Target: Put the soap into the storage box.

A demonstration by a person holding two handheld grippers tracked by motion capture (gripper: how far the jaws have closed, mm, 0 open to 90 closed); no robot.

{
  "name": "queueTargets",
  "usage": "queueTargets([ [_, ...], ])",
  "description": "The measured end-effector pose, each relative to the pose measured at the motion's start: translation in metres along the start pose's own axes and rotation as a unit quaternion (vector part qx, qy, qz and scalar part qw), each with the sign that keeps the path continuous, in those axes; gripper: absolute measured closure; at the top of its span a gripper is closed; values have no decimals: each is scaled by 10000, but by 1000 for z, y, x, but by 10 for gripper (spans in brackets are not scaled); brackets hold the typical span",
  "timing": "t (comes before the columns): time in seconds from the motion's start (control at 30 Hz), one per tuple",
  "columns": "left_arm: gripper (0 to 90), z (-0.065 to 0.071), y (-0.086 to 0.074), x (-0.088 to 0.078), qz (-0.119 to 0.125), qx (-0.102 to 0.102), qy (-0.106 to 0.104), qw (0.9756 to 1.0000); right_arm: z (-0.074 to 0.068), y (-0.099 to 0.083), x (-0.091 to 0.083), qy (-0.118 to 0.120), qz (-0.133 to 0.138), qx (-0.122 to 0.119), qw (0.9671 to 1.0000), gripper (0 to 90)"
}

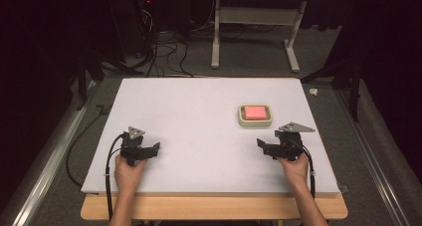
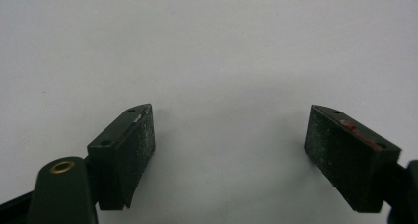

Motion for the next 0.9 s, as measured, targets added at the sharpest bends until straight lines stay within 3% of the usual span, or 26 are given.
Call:
queueTargets([
  [0.63, 200, 0, 0, 0, 1, -2, -1, 10000, -14, -18, 26, 161, -296, -165, 9993, 193],
  [0.9, 201, 0, 0, 0, -1, -1, 0, 10000, -14, -27, 31, 102, -425, -199, 9988, 194],
])
Point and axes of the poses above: each handheld gripper's, and its own axes: x roughly forward along the jaws, y roughly out of its top, z roughly to its right, the point moved 10 cm from there along x, roughly forward along the jaws, and after that the axes turned 14 degrees about z, right-handed, at the moved point
